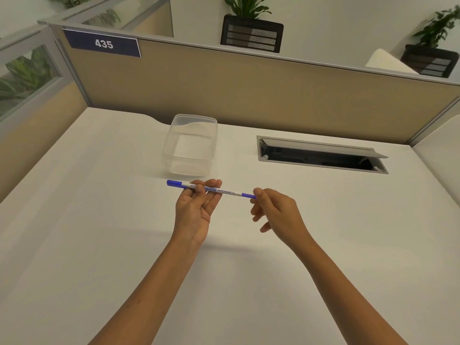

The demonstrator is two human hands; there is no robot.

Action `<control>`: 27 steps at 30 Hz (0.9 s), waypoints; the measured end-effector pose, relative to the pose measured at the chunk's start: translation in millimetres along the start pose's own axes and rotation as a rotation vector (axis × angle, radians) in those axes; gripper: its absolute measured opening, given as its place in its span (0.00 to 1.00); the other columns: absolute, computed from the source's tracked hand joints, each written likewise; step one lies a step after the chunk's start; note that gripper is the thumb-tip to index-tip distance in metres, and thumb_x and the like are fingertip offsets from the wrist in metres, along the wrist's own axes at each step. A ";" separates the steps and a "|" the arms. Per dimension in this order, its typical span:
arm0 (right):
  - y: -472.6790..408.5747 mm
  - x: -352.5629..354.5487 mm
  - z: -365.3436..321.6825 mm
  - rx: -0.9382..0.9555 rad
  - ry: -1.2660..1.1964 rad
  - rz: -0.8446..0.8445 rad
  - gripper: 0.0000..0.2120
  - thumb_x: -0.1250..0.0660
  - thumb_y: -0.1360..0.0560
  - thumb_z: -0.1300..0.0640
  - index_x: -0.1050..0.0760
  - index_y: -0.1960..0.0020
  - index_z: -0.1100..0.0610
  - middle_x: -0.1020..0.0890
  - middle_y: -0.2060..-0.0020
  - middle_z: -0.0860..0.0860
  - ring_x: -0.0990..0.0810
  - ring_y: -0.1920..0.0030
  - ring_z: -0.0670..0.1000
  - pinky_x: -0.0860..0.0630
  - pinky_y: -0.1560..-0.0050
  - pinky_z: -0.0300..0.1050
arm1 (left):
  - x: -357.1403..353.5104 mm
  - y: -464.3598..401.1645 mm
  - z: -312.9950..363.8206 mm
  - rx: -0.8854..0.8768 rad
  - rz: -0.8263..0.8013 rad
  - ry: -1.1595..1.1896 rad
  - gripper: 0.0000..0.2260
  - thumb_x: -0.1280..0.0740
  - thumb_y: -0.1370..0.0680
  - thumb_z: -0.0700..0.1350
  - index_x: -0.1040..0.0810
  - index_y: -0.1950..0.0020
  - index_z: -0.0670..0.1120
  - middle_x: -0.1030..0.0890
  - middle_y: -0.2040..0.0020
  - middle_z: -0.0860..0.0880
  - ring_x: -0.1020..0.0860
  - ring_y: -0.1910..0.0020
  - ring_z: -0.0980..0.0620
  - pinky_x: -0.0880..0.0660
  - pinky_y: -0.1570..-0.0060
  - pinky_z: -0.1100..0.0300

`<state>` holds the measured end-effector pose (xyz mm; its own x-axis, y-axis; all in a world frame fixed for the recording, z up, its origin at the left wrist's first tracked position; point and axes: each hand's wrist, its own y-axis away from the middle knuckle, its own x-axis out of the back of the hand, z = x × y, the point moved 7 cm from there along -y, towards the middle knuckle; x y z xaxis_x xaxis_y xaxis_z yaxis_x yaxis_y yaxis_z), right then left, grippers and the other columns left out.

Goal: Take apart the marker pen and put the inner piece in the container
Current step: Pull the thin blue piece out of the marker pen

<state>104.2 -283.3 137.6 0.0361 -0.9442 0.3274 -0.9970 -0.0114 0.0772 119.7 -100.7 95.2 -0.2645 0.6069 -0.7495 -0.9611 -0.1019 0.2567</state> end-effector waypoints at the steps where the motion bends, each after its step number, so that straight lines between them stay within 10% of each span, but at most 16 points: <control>1: -0.1 -1.2 2.2 -0.018 -0.011 -0.007 0.10 0.37 0.24 0.46 0.23 0.54 0.52 0.18 0.66 0.51 0.18 0.66 0.48 0.20 0.74 0.43 | 1.1 -0.6 -0.6 -0.001 0.000 -0.001 0.07 0.42 0.20 0.38 0.26 0.53 0.42 0.14 0.59 0.46 0.16 0.54 0.47 0.19 0.60 0.57; 14: -16.3 3.0 45.9 -0.026 0.064 0.101 0.11 0.39 0.22 0.53 0.24 0.61 0.55 0.21 0.70 0.49 0.24 0.72 0.42 0.24 0.75 0.37 | 40.5 -14.3 -21.2 0.052 0.041 -0.094 0.07 0.42 0.20 0.40 0.25 0.53 0.44 0.14 0.50 0.50 0.17 0.50 0.46 0.19 0.56 0.55; 22: -29.1 -0.4 103.1 -0.008 0.197 0.256 0.07 0.34 0.26 0.66 0.20 0.51 0.58 0.17 0.55 0.51 0.19 0.55 0.51 0.21 0.52 0.44 | 89.6 -20.5 -34.2 0.098 0.129 -0.210 0.07 0.42 0.20 0.40 0.24 0.48 0.44 0.18 0.43 0.47 0.17 0.49 0.48 0.19 0.56 0.58; 27: -33.5 -5.3 124.6 0.073 0.518 0.294 0.07 0.36 0.24 0.62 0.21 0.50 0.57 0.18 0.54 0.52 0.24 0.50 0.54 0.31 0.56 0.42 | 101.0 -22.2 -37.1 0.130 0.194 -0.333 0.05 0.38 0.21 0.44 0.24 0.49 0.45 0.18 0.46 0.46 0.16 0.52 0.51 0.20 0.54 0.56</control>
<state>128.7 -319.0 15.9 -0.2315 -0.6281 0.7429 -0.9717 0.1863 -0.1452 111.4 -66.3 -8.9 -0.3792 0.8106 -0.4463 -0.8724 -0.1523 0.4645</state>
